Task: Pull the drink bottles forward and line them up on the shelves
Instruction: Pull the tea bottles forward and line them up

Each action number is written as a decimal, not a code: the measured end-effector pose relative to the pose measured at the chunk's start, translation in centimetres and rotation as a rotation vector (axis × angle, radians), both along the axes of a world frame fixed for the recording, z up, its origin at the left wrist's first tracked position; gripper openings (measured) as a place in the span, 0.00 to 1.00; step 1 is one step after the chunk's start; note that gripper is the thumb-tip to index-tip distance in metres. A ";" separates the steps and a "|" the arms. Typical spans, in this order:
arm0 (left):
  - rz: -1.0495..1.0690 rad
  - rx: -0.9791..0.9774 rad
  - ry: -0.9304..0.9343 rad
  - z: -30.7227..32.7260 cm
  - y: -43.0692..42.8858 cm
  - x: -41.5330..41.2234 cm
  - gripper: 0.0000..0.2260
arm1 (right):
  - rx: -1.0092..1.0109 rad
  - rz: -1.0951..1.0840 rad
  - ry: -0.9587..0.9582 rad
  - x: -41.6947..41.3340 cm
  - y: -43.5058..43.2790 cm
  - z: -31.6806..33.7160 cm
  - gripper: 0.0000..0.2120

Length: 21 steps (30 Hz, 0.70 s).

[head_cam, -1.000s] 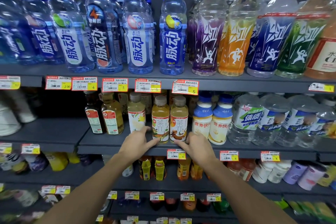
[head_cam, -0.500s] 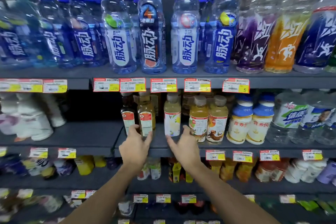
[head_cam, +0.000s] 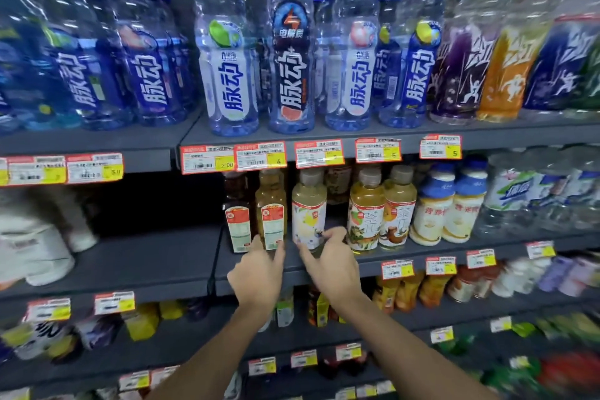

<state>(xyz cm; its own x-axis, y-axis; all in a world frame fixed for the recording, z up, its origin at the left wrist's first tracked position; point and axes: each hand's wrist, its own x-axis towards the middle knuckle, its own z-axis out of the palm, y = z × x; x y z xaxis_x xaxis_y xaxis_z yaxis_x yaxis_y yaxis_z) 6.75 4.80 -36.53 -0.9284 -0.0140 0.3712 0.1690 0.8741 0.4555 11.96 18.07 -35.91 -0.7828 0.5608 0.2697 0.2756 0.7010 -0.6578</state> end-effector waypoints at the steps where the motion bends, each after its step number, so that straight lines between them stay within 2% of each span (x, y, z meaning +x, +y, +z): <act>1: 0.002 -0.006 0.006 0.0 -0.1 0.0 0.22 | -0.045 0.007 0.005 -0.2 0.3 0.1 0.28; 4: 0.017 -0.013 0.026 0.1 -0.3 0.0 0.22 | -0.139 0.092 -0.044 -1.3 1.3 0.9 0.40; 5: 0.021 -0.016 0.023 0.2 -0.3 -0.1 0.23 | -0.133 0.115 -0.074 -1.6 1.5 1.2 0.39; 9: 0.040 -0.013 -0.016 0.4 0.1 0.2 0.23 | -0.146 0.080 -0.076 -2.3 1.3 1.6 0.28; 14: 0.107 0.146 -0.058 0.3 1.7 0.8 0.21 | -0.093 -0.088 -0.024 -1.6 0.3 0.9 0.29; 17: 0.157 0.215 -0.075 0.0 2.7 0.7 0.23 | -0.008 -0.125 -0.062 -1.0 0.7 0.6 0.32; 21: 0.212 0.281 -0.070 -0.3 3.8 0.4 0.25 | 0.003 -0.133 -0.082 -0.6 1.0 0.4 0.34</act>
